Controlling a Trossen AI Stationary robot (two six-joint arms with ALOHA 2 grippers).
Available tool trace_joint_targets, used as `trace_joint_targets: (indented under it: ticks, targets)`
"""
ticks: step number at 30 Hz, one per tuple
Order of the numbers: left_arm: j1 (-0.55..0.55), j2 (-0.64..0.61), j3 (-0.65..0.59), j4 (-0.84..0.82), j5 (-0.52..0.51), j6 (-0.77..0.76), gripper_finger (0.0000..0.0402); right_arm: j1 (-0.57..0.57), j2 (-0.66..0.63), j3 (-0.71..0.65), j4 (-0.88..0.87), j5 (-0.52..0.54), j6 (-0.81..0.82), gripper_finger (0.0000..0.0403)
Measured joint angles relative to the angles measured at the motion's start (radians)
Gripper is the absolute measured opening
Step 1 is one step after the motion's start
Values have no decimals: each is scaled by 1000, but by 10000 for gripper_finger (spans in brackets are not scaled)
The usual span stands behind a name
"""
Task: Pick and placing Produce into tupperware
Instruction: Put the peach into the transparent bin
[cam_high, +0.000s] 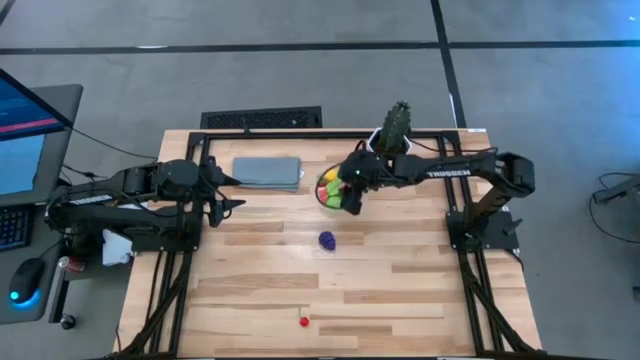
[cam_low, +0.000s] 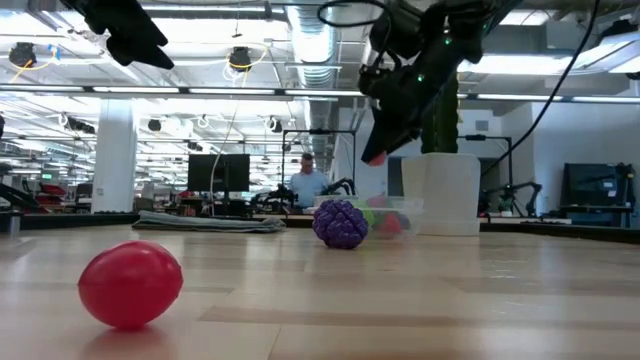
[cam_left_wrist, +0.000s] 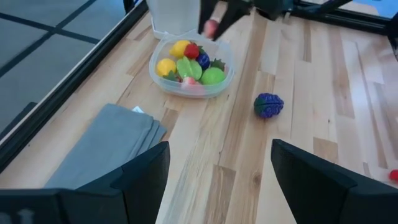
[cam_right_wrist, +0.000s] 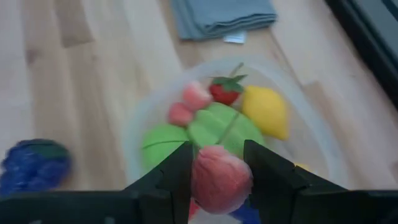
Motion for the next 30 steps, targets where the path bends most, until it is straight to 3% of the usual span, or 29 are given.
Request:
trace_joint_targets:
  ticks: [8, 19, 30]
  targets:
    - [0, 3, 0, -1, -18, -1, 270, -73, 0, 0, 0, -4, -12, 163]
    - [0, 3, 0, 14, -25, -2, 270, -75, 0, 0, 0, -52, -16, 167]
    - [0, 5, 0, 60, -45, -1, 270, -74, 0, 0, -49, -76, 20, 239]
